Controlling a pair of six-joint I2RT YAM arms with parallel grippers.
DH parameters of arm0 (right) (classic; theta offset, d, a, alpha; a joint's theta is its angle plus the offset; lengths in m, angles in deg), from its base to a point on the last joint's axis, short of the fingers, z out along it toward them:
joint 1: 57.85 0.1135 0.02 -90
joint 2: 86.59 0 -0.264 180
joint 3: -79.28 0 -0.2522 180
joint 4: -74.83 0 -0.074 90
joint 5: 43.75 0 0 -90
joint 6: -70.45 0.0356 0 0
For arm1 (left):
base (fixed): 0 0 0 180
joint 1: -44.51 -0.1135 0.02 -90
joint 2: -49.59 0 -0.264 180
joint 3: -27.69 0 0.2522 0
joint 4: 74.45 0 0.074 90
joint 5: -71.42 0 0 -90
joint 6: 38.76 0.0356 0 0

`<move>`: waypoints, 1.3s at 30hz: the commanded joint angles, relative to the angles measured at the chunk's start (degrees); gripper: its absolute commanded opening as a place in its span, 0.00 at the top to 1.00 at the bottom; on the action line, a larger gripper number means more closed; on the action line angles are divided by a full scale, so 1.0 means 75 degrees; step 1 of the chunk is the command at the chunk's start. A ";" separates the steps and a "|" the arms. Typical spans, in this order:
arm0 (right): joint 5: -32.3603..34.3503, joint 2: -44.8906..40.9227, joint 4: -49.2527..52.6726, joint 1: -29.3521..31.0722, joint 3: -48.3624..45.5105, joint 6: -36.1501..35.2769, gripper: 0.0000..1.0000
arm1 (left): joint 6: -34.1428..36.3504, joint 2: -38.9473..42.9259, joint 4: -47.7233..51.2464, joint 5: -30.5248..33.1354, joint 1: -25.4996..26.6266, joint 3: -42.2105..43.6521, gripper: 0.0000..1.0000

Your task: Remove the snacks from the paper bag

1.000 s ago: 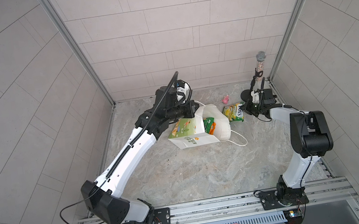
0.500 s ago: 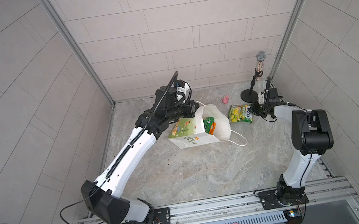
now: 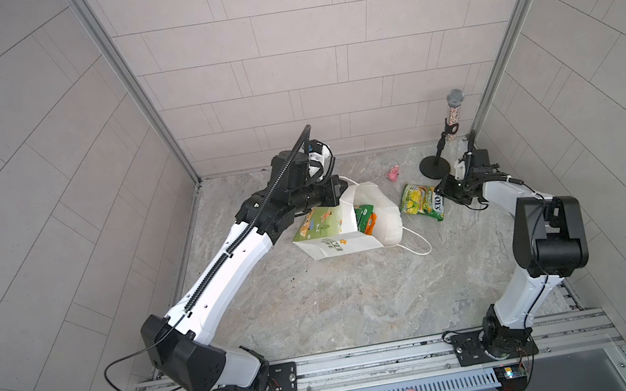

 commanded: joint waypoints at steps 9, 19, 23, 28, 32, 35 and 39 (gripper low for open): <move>-0.1750 -0.2894 0.0300 0.0352 -0.1124 0.0423 0.56 | -0.0002 0.0242 0.0002 -0.0499 0.0025 0.0037 1.00; -0.1152 -0.4794 -0.0191 0.2709 -0.2106 0.1170 0.57 | -0.0133 0.0427 0.0116 -0.0875 0.0082 0.0054 1.00; -0.0604 -0.5021 -0.1110 0.3676 -0.2817 0.1548 0.58 | -0.0125 0.0473 0.0211 -0.0961 0.0184 0.0098 1.00; -0.0173 -0.4739 -0.1116 0.4657 -0.2870 0.1481 0.58 | -0.0165 0.0441 0.0249 -0.1109 0.0294 0.0066 1.00; 0.0166 -0.4524 -0.1243 0.5249 -0.2969 0.1422 0.58 | -0.0201 0.0464 0.0280 -0.1204 0.0364 0.0066 1.00; 0.0394 -0.4306 -0.1225 0.5636 -0.2981 0.1364 0.58 | -0.0195 0.0520 0.0296 -0.1193 0.0400 0.0121 1.00; 0.0465 -0.4055 -0.1283 0.6050 -0.3048 0.1456 0.58 | -0.0195 0.0593 0.0296 -0.1105 0.0431 0.0240 1.00</move>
